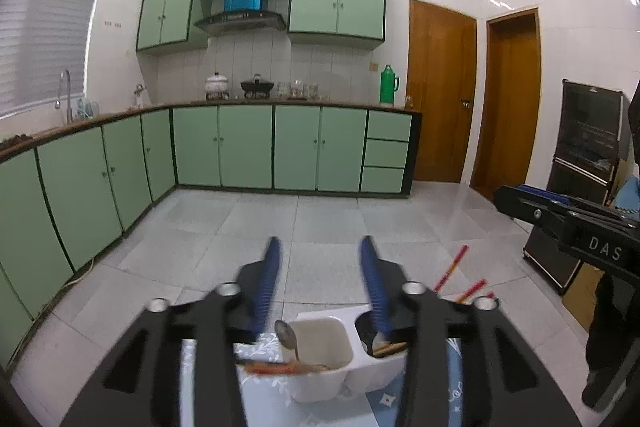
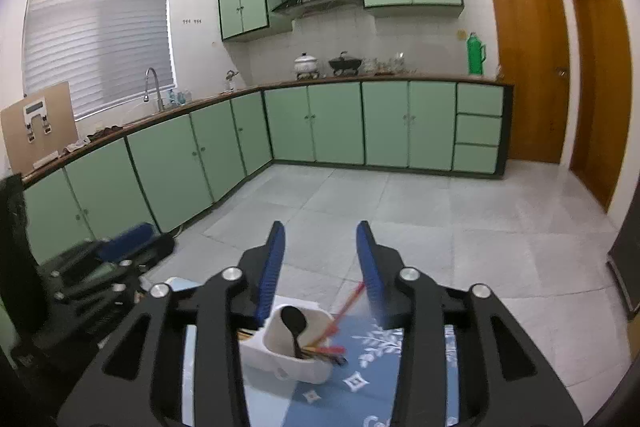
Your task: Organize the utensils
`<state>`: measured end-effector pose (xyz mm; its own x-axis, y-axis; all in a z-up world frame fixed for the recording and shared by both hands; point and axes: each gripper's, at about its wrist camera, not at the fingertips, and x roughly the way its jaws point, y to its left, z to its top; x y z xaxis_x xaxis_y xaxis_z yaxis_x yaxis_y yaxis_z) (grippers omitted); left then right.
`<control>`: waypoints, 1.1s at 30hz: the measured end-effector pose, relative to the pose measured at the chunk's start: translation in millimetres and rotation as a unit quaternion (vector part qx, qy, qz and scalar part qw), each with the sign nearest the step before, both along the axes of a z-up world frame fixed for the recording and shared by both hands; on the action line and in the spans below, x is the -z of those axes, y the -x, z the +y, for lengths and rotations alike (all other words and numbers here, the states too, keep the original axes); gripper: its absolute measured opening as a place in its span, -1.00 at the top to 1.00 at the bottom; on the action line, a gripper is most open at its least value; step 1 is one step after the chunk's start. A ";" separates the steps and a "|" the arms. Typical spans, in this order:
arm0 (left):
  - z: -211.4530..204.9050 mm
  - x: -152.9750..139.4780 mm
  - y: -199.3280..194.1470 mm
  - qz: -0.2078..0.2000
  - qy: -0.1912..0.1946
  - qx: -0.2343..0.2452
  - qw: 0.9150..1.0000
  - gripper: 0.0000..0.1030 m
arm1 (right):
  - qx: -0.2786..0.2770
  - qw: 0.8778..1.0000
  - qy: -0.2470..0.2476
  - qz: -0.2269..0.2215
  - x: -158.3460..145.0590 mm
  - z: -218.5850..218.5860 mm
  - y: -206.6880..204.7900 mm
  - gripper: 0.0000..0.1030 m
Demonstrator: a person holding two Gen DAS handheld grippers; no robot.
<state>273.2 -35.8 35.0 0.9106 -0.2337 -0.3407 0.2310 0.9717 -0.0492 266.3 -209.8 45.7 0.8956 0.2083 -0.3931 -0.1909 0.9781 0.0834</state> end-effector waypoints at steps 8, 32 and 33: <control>16.9 -6.6 72.0 -0.008 0.014 -0.007 1.000 -0.60 | 0.031 0.999 0.010 -0.020 4.6 -24.8 79.6 -0.54; 31.4 49.1 217.8 0.080 -0.015 -0.034 0.996 -0.88 | 0.003 0.995 -0.048 0.092 84.4 -13.3 247.0 -0.89; 31.2 48.3 220.4 0.079 -0.015 -0.034 0.996 -0.88 | 0.003 0.995 -0.047 0.090 83.3 -12.1 251.2 -0.89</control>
